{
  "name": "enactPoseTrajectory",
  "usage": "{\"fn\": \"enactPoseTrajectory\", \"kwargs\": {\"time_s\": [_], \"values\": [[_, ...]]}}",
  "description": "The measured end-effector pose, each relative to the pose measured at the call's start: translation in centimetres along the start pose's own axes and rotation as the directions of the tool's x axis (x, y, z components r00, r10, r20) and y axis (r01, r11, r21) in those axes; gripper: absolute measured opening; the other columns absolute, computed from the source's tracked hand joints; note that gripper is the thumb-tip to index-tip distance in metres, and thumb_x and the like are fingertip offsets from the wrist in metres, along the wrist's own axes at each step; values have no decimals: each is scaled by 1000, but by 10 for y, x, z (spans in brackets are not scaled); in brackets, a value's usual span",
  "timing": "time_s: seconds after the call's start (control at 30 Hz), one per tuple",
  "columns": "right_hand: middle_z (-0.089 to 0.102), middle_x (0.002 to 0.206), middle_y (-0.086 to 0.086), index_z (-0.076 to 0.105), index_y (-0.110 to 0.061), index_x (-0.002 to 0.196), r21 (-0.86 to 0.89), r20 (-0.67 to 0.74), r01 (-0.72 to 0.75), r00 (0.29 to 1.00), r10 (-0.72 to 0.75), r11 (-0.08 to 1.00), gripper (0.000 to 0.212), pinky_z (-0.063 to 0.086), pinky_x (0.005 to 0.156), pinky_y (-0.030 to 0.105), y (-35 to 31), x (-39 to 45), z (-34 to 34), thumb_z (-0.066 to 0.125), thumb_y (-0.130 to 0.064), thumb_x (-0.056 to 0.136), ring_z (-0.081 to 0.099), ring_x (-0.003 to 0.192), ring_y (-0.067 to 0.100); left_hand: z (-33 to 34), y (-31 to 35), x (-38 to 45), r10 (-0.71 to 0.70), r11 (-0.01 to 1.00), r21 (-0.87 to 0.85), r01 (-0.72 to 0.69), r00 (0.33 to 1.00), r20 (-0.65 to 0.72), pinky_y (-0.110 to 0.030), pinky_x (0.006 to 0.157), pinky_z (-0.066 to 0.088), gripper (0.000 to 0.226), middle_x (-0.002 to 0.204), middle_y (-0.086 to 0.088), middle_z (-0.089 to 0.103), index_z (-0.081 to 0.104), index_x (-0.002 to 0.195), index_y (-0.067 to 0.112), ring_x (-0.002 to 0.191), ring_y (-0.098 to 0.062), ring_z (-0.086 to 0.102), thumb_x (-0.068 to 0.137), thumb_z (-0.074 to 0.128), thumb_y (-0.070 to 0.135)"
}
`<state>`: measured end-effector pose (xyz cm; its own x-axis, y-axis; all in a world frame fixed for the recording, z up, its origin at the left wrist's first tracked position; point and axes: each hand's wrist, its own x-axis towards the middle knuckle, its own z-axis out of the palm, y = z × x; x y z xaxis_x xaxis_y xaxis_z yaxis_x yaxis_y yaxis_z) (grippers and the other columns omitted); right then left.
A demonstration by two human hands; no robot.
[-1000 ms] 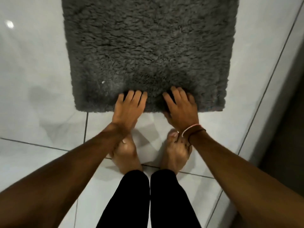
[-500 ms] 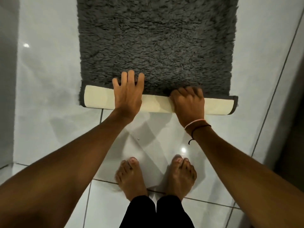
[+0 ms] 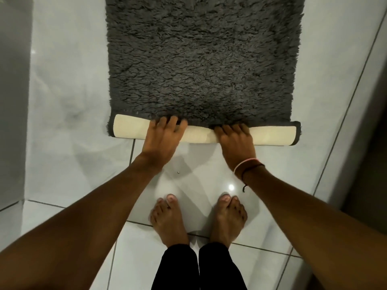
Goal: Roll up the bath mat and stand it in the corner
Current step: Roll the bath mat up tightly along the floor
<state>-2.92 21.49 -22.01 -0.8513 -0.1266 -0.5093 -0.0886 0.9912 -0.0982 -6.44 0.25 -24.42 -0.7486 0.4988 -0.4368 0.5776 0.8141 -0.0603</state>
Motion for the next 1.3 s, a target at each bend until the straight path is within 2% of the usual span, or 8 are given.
{"fn": "enactPoseTrajectory", "kwargs": {"time_s": [0.13,0.23,0.4,0.57,0.67,0.8,1.0,1.3], "values": [[68,127,11,59,-14,132,45,103,-34,994,29,998,37,37,111,46,-19,-18,-14,44,-10,99,62,117,35,-19,12,-19,-22,993,-109,36,992,122,-42,85,56,69,115,-14,68,58,124,14,98,-33,67,65,93,22],[68,129,10,58,-15,134,44,257,-3,966,-8,999,36,40,109,43,-27,-48,-15,49,-11,99,63,118,34,-23,15,-50,15,967,-250,57,961,278,-41,95,53,57,126,-11,66,56,132,17,110,-31,66,82,81,29],[57,143,11,49,-21,144,66,602,-116,797,53,991,52,38,112,47,-30,-68,-17,63,-36,96,55,132,34,-27,17,-67,137,901,-398,172,759,637,-45,109,43,62,145,-15,53,46,147,20,131,-35,52,91,71,32],[66,133,10,54,-15,137,43,78,-154,986,150,987,41,45,104,45,-13,-50,-30,52,-36,102,59,125,32,-36,-2,-53,-134,974,-140,176,954,269,-58,109,40,62,141,-21,48,43,148,18,125,-40,51,94,63,42],[46,156,17,39,-8,153,35,229,-34,973,25,999,82,35,117,47,-4,-40,-27,46,-65,95,44,144,32,-30,0,-60,-102,982,-151,110,993,64,-57,101,46,52,137,-21,55,47,146,14,121,-40,54,102,51,40],[21,164,24,10,-1,160,-163,369,33,929,30,986,127,20,125,55,-10,-42,-14,69,-74,74,22,153,40,-19,5,-62,-47,992,-102,73,970,238,-65,117,26,97,155,-29,32,20,158,4,142,-47,33,90,52,66],[55,133,19,37,-5,142,-167,215,-125,963,159,978,69,35,115,56,-31,-40,-9,72,-15,84,54,122,41,-18,3,-49,-28,999,-11,32,968,250,-57,111,38,93,141,-22,46,27,150,11,125,-41,48,73,80,15],[56,141,18,40,-10,145,-56,425,-106,897,120,993,51,33,117,53,-39,-89,-2,58,-16,97,52,132,41,-30,24,-101,42,977,-207,57,893,447,-44,112,39,65,146,-9,51,31,153,23,131,-31,50,96,60,23]]}}
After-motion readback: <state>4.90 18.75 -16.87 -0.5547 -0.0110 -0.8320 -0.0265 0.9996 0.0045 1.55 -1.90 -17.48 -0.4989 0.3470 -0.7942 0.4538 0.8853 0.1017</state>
